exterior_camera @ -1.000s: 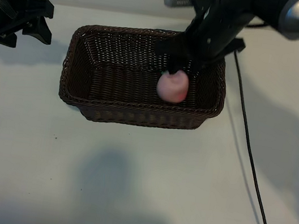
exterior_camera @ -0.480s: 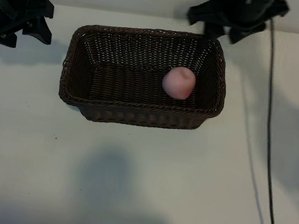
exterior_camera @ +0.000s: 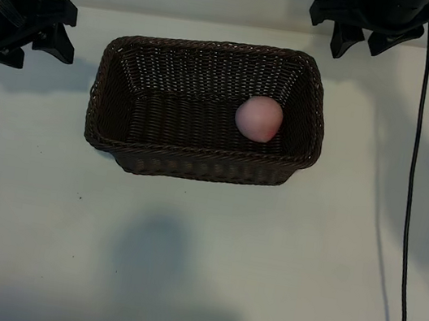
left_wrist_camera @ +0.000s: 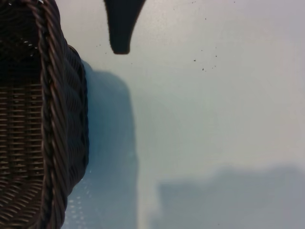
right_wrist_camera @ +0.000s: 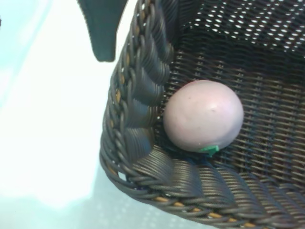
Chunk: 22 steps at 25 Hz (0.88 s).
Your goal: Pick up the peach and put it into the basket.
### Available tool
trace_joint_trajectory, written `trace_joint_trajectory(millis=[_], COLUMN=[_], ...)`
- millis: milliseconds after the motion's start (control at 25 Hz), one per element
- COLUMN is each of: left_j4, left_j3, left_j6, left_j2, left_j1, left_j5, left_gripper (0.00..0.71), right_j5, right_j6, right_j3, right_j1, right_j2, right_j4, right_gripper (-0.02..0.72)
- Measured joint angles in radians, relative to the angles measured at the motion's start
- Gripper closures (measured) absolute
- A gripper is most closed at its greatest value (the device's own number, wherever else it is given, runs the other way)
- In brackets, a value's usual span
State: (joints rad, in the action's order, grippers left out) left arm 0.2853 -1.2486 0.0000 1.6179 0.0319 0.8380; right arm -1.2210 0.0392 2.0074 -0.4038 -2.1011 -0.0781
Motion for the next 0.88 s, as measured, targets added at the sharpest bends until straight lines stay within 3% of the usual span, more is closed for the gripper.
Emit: trace_joint_trajectory(millis=[880], left_j4=[0.0], left_j3=[0.0], left_j6=[0.0], left_j2=[0.0], left_j1=[0.0], left_j5=[0.0], left_gripper=[0.119], right_j5=[-0.002], right_j6=[0.001], right_j3=[0.0], right_j1=[0.0], right_j2=[0.0], right_j4=[0.025], right_gripper=[0.207])
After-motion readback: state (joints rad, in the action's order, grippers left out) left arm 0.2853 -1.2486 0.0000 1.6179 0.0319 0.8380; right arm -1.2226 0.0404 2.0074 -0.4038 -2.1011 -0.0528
